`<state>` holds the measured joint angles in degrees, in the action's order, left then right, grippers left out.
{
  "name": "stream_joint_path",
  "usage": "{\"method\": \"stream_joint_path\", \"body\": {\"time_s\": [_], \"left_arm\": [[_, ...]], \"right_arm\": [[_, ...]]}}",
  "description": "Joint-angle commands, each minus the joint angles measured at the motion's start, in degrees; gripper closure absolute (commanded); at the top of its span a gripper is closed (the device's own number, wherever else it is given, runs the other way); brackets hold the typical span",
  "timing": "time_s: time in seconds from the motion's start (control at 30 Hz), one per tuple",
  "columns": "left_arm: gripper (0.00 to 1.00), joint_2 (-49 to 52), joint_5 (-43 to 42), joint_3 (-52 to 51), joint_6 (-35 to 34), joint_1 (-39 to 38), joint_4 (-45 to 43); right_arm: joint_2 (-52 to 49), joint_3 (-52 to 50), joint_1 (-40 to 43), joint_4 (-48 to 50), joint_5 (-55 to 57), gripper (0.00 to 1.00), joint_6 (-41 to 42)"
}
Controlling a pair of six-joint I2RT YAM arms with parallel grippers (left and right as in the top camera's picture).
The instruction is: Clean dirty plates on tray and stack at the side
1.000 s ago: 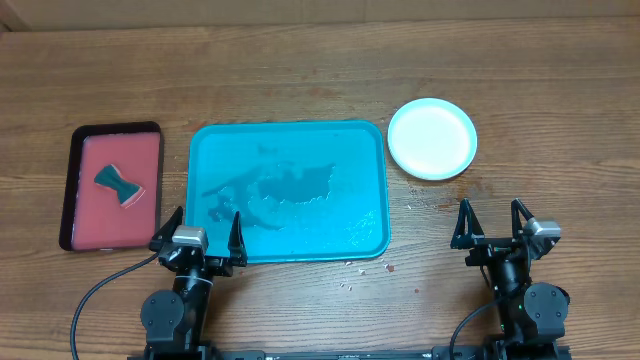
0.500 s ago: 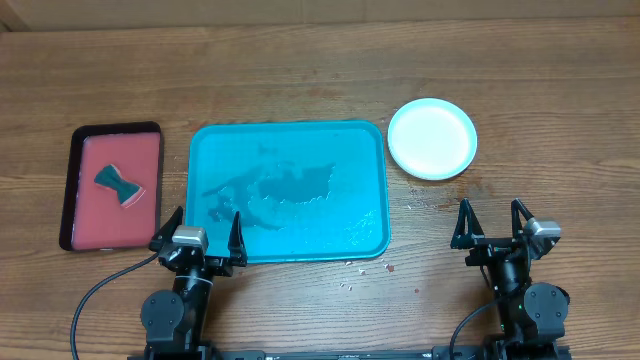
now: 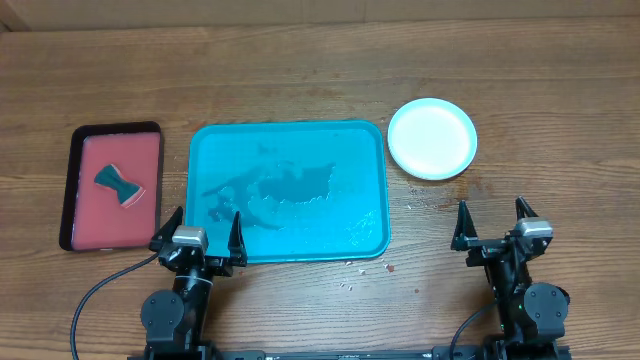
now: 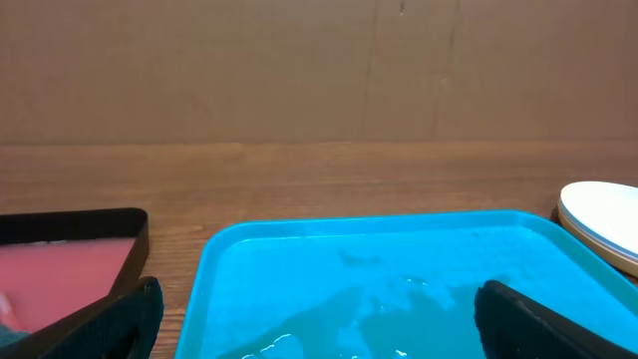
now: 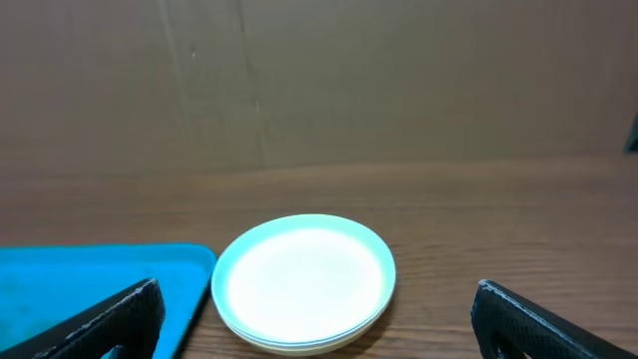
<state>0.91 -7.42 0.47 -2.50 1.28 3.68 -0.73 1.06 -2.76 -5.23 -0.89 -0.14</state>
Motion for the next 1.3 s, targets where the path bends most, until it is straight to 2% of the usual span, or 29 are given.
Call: {"method": "stream_joint_path", "body": {"time_s": [0.0,0.13,1.27], "left_arm": [[0.00,-0.7,0.5,-0.2,1.2,0.6,0.2],[0.00,-0.7,0.5,-0.2,1.2,0.6,0.2],[0.00,-0.7,0.5,-0.2,1.2,0.6,0.2]], "right_arm": [[0.6,-0.6,-0.3,0.2,0.0,0.00,-4.2],[0.6,-0.6,-0.3,0.4,-0.2,0.00,-1.4],[0.6,-0.6,-0.3,0.4,-0.2,0.00,-1.4]]}}
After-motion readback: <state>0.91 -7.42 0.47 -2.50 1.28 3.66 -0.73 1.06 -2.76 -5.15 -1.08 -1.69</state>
